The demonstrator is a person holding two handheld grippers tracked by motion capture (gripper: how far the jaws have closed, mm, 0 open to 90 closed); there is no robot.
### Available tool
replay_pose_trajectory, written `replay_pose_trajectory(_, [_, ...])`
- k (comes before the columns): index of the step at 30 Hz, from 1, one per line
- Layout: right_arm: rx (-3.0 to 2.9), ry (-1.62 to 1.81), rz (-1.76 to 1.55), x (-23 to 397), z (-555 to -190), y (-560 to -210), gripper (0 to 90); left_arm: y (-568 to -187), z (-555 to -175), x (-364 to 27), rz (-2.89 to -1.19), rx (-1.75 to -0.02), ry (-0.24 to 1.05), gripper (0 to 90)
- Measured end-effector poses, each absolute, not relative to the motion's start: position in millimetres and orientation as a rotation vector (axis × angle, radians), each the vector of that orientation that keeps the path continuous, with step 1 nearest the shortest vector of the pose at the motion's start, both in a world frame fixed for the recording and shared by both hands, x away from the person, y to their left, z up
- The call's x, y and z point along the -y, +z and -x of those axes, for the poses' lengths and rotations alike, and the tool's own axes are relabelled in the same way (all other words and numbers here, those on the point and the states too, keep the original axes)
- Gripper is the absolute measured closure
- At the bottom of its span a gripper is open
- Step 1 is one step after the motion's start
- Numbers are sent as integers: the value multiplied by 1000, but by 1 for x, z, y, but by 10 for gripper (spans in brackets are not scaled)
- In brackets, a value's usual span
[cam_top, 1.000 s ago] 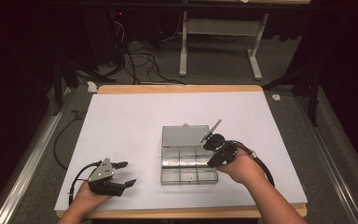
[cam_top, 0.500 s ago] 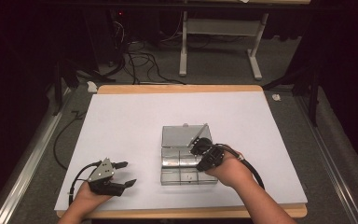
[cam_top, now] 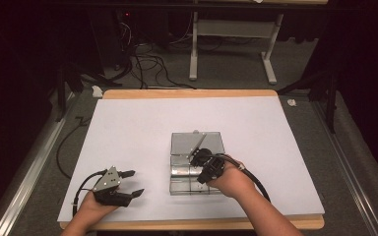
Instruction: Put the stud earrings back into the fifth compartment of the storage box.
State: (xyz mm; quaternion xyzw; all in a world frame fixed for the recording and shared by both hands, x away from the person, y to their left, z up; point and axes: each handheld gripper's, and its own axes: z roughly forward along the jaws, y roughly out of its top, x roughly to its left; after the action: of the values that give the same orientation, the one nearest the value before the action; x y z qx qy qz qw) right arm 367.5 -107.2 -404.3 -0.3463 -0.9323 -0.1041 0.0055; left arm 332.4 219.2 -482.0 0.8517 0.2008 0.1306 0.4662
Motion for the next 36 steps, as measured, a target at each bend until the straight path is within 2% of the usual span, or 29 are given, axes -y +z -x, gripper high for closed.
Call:
replay_pose_trajectory(22, [2880, -247, 1055, 102, -368, -433, 838, -482, -333, -219, -2093, -492, 317, 274])
replay_pose_trajectory(30, [2884, -307, 1088, 106, -370, -419, 826, -482, -333, -219, -2093, -492, 316, 273])
replay_pose_trajectory(36, [2881, -355, 1150, 119, -372, -408, 783, -482, -333, -219, -2093, -491, 317, 273])
